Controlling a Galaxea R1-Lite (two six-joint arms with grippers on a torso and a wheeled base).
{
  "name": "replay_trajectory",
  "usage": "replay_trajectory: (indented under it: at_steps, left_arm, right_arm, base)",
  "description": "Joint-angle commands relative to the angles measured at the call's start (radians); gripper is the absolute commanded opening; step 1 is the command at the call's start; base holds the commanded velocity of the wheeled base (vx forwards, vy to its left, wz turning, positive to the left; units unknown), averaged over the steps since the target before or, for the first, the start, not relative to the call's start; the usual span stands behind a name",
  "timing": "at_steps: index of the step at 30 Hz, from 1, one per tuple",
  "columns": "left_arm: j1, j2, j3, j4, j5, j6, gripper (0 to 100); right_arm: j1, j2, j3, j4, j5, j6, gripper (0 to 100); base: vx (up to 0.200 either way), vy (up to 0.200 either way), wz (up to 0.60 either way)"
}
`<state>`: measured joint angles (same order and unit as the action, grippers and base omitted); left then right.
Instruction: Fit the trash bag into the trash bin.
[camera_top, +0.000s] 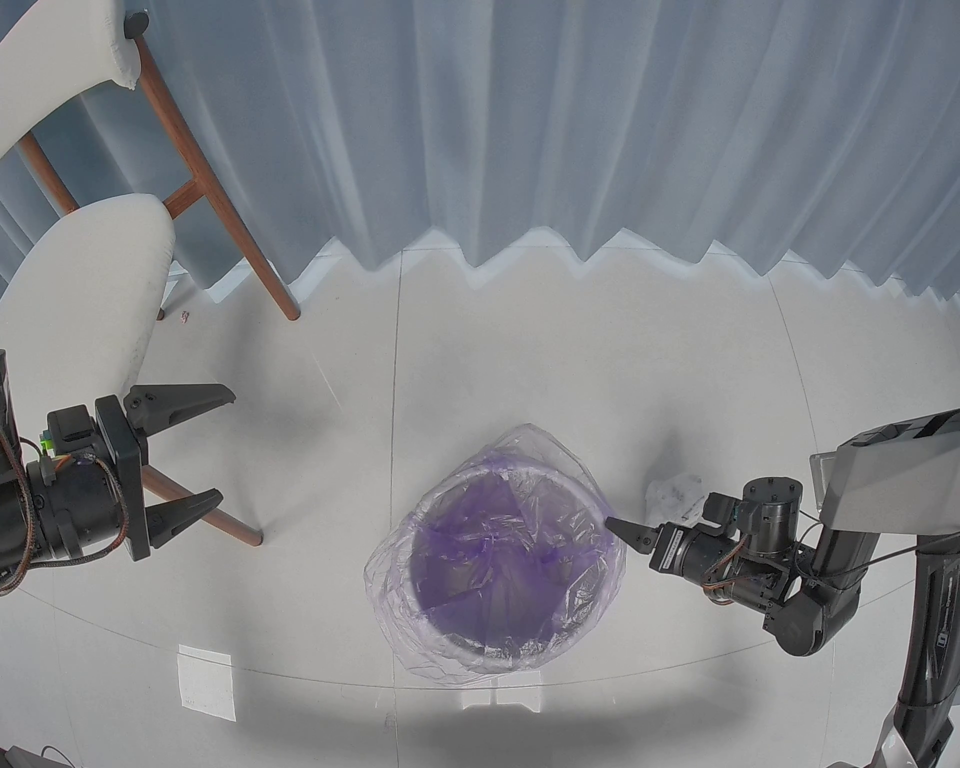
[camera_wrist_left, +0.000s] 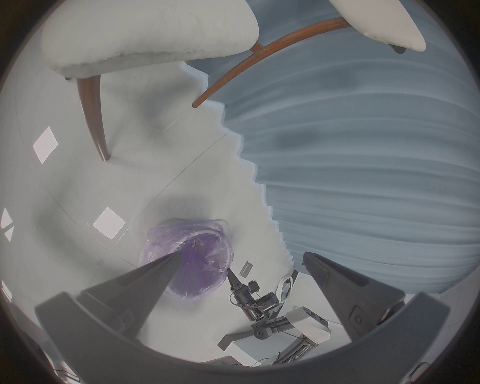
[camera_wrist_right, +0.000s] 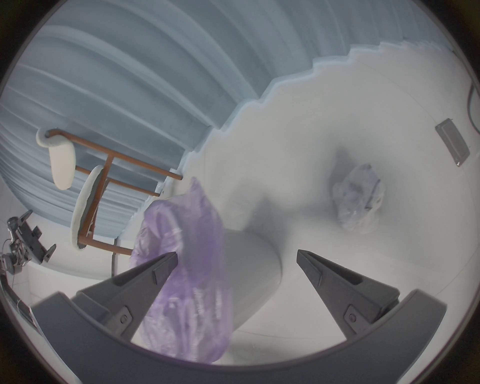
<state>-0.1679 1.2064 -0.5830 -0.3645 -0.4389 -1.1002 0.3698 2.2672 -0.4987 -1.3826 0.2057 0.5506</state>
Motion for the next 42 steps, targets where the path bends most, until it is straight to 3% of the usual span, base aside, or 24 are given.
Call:
replay_trajectory:
  at_steps: [1, 23, 31, 37, 42]
  left_arm:
    - [0.001, 0.001, 0.000, -0.001, 0.000, 0.003, 100]
    - [0.028, -0.004, 0.002, -0.001, 0.003, 0.011, 100]
    - [0.042, 0.001, 0.000, -0.008, 0.000, 0.011, 100]
    - [0.056, 0.001, -0.003, -0.039, 0.000, 0.011, 100]
    - [0.056, 0.007, -0.003, -0.047, -0.001, 0.010, 100]
  right_arm:
    - [-0.032, 0.011, 0.003, -0.003, 0.001, 0.000, 100]
    - [-0.068, 0.117, -0.007, -0.024, 0.003, -0.029, 100]
    - [-0.097, 0.261, -0.147, -0.020, 0.001, -0.063, 100]
    - [-0.149, 0.098, -0.020, -0.024, 0.006, -0.018, 100]
    - [-0.141, -0.025, 0.114, -0.026, 0.024, 0.012, 100]
  base:
    - [0.000, 0.000, 0.00]
    - [0.000, 0.000, 0.00]
    - [0.000, 0.000, 0.00]
    - [0.000, 0.000, 0.00]
    - [0.000, 0.000, 0.00]
